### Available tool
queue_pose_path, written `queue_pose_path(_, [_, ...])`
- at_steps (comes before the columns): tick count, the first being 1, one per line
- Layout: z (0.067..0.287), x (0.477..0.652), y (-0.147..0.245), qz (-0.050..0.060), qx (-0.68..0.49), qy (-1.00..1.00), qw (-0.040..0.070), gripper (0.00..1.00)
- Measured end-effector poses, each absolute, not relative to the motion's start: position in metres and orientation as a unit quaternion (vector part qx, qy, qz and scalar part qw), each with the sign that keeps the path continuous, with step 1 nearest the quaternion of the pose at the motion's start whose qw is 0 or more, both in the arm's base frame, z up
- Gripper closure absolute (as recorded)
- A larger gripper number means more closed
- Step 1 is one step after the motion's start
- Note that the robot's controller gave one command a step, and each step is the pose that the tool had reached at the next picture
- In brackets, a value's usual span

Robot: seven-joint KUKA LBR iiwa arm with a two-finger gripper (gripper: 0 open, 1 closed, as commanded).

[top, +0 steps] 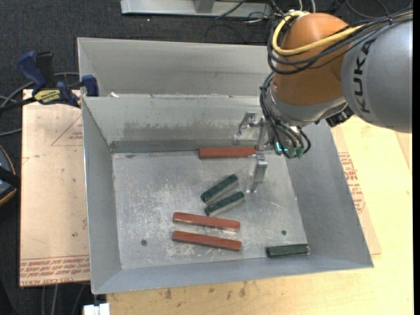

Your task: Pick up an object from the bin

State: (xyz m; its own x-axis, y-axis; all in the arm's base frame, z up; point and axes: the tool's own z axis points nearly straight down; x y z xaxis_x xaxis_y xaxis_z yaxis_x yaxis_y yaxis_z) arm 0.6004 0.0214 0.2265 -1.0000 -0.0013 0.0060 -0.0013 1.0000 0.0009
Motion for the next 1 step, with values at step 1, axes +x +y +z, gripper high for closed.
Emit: queue_pose_path(1, [0.2308,0.6019,0.0213,-0.001,0.0,-1.0,-0.001,0.0])
